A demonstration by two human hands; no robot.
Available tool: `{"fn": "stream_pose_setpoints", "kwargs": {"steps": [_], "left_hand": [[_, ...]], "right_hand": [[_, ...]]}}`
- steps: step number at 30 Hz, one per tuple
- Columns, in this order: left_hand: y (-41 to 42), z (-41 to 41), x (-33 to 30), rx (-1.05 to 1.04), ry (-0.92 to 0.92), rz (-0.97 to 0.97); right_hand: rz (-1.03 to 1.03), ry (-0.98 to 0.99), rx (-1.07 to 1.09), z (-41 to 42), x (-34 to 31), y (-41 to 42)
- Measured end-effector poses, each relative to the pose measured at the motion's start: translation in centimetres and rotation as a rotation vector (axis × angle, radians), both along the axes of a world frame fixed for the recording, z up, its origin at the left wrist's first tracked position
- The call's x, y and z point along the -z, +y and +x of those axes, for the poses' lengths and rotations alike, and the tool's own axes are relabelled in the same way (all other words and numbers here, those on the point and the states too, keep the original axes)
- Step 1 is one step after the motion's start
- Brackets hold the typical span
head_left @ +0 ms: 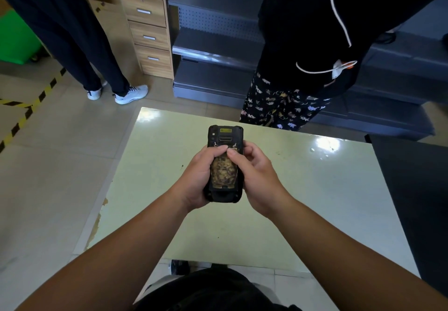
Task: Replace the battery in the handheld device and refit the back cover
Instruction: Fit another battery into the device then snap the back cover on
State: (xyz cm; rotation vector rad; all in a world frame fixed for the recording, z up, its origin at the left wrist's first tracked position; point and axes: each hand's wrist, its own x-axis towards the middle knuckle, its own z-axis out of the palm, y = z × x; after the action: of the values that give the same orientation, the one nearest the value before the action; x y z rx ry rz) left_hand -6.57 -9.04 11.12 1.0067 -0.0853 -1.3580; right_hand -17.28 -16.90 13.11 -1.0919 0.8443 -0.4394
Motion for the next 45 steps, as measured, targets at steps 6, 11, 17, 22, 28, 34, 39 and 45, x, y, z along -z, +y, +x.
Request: {"fn": "stream_pose_setpoints", "kwargs": {"steps": [6,11,17,22,28,34,39,45], "left_hand": [[-0.4,0.1,0.4,-0.046,-0.084,0.007],[-0.3,-0.1,0.7,-0.047,-0.081,-0.015],[-0.3,-0.1,1.4,-0.005,-0.092,-0.017],[-0.2,-0.1,2.5,0.016,0.003,0.019],[-0.1,0.5,3.5,0.026,0.035,-0.006],[-0.4,0.9,3.4,-0.008,-0.014,0.08],[-0.6,0.8,3.5,-0.029,-0.02,0.09],[-0.7,2.3,2.6,-0.074,-0.031,0.052]], "right_hand": [[0.108,-0.152,-0.083,-0.5,0.3,-0.5],[0.116,-0.151,-0.097,-0.8,0.6,-0.9],[0.081,-0.089,-0.081,-0.8,1.4,-1.1],[-0.087,0.198,-0.09,0.1,0.8,-2.5],[-0.177,0.316,-0.099,1.1,0.5,-2.9],[-0.218,0.42,-0.078,2.2,-0.1,-2.7],[-0.172,0.445,-0.027,2.7,-0.2,-2.6],[-0.086,0.291,0.041,2.4,0.0,-1.7]]}}
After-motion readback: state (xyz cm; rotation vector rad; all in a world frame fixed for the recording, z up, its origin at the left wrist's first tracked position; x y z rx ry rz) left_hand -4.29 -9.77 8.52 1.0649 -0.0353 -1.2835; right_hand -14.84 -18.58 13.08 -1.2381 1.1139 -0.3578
